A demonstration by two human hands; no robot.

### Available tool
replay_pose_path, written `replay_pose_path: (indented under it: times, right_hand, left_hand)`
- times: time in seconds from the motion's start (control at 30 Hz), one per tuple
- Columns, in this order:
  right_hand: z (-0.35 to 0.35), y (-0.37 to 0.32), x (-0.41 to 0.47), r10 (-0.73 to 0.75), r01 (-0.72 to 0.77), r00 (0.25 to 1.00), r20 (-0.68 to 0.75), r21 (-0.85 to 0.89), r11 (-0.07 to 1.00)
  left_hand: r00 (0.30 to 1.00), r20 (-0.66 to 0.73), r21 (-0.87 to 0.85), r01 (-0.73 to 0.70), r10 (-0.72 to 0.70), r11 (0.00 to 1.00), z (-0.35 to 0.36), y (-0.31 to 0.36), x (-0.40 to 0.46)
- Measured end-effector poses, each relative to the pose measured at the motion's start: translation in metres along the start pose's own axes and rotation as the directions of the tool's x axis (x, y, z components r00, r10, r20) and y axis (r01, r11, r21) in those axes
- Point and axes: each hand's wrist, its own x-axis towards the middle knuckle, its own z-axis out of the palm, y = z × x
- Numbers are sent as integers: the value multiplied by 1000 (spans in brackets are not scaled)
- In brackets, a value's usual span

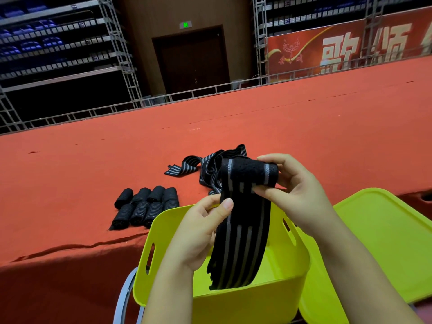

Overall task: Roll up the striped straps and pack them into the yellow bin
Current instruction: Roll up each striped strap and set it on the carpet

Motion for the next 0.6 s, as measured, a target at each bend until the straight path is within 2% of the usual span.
replay_pose_path:
  times: [0.17,0.33,0.5,0.6]
  right_hand:
    - [6,5,-6,-77,77,995,69,4,997]
    - [8,11,-8,-160,175,978,132,-112,978]
    - [11,15,-12,-26,36,991,135,-68,997]
    - [7,17,-15,100,-100,972,211,-8,995]
  left_hand:
    - [1000,3,-10,-11,11,1000,0,-3,2]
    - [998,22,-41,-64,64,997,1,-5,3]
    - [996,-54,-87,-73,68,994,5,-5,0]
    - [993,-68,-89,-106,100,990,4,-6,0]
